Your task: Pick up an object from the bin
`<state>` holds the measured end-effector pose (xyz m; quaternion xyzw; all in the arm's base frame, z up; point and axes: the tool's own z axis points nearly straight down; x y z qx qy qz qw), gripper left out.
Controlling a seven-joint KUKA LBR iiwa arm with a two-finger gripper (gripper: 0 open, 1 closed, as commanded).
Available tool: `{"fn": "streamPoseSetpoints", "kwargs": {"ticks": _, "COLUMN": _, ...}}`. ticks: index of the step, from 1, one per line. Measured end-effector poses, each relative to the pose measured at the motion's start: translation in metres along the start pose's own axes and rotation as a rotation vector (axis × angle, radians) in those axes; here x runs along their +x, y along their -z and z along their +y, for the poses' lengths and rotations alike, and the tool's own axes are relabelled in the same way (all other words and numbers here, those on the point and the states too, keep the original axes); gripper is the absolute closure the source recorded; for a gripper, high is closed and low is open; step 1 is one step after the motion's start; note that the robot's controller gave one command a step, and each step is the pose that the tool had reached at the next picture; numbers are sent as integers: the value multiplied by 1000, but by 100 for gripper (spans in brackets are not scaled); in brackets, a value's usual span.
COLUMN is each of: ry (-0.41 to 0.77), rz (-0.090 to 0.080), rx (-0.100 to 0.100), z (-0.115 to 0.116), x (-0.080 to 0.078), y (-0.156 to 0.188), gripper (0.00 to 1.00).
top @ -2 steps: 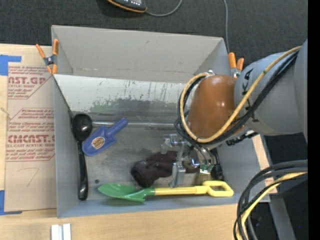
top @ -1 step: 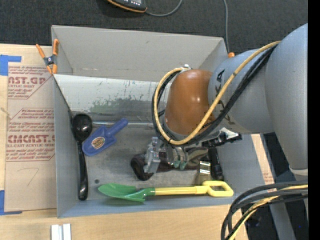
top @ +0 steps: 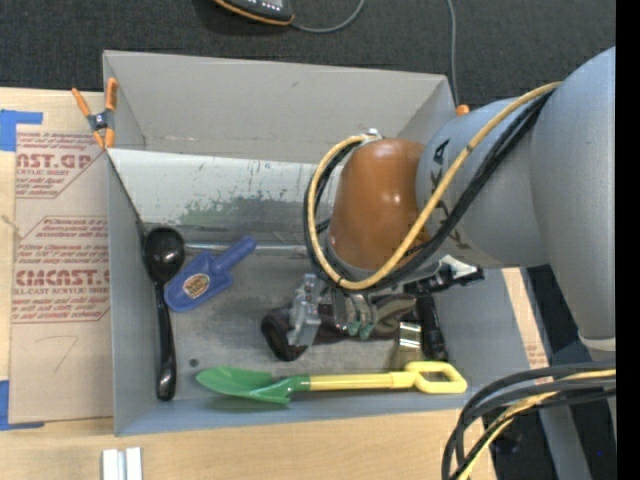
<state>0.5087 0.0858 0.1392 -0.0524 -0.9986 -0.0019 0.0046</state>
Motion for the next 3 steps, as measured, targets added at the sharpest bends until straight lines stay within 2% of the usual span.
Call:
{"fn": "streamPoseSetpoints", "kwargs": {"ticks": 1, "ry": -36, "rz": 2, "rx": 0, "z": -25, "x": -3, "y": -18, "gripper": 100}}
{"fn": "streamPoseSetpoints", "kwargs": {"ticks": 2, "ry": -22, "rz": 2, "rx": -1, "z": -26, "x": 0, "y": 89, "gripper": 100}}
{"fn": "streamPoseSetpoints", "kwargs": {"ticks": 3, "ry": -20, "rz": 4, "rx": 0, "z": -25, "x": -4, "y": 20, "gripper": 100}}
